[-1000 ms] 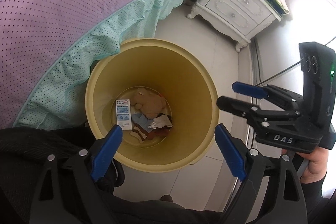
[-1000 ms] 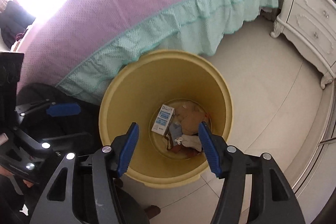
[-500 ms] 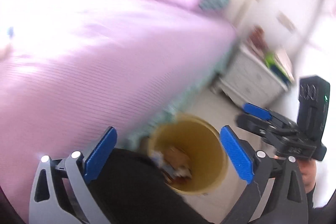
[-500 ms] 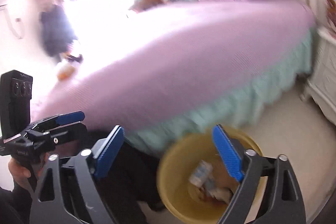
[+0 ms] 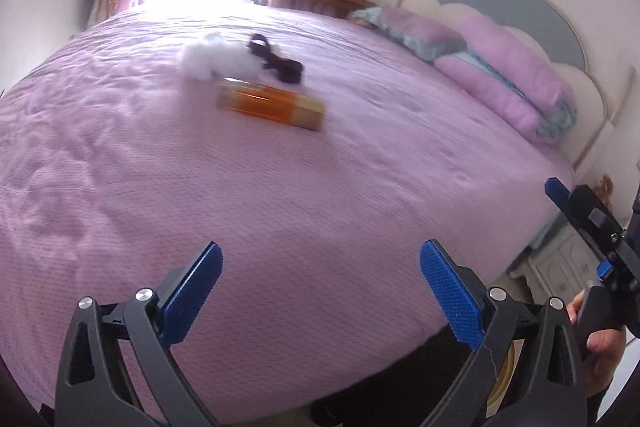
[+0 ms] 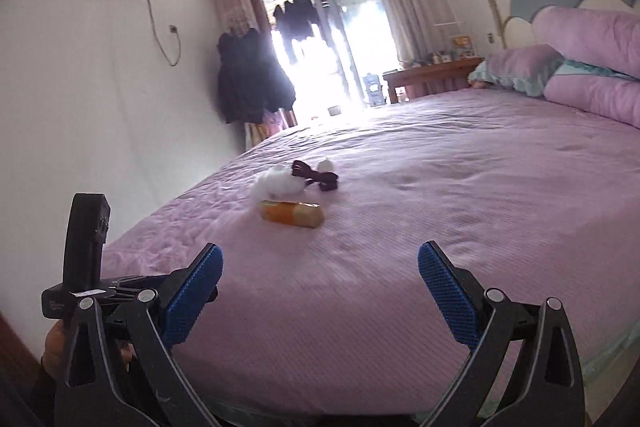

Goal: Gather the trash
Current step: 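Move both tools back over the bed toward the orange bottle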

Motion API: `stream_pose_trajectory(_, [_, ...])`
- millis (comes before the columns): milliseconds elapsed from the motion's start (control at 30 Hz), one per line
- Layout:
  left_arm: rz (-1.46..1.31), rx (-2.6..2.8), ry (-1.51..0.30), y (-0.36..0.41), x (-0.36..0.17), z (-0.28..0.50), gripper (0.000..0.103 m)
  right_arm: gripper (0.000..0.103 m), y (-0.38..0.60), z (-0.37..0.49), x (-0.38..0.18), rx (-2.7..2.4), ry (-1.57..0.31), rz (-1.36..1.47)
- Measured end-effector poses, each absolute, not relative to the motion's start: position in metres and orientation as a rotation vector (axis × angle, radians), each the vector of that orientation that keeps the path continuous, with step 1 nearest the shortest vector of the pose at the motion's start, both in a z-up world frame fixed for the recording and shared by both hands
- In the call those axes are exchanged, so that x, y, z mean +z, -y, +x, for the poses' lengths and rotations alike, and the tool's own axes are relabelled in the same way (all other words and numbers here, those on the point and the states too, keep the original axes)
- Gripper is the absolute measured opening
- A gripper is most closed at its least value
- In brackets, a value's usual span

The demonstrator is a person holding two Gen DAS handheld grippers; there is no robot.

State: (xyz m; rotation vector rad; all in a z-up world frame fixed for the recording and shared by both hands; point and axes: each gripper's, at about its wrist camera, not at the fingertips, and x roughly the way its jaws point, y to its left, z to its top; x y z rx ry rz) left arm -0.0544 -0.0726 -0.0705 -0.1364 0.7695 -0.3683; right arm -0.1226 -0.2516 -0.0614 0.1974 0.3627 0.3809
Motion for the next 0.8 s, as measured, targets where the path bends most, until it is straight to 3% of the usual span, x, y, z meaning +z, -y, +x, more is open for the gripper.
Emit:
stream_pose_trajectory(367, [-0.066,-0.267,-0.761,0.03,-0.065,-0.017,0.099,0.095,0.165,-0.059,-0.047,0.475,-0.433,0.006])
stream_pose_trajectory(800, [-0.009,-0.218,-0.751,0.017,-0.06,0.031,0.099,0.095,0.157,0.012,-0.059,0.485,-0.532,-0.063])
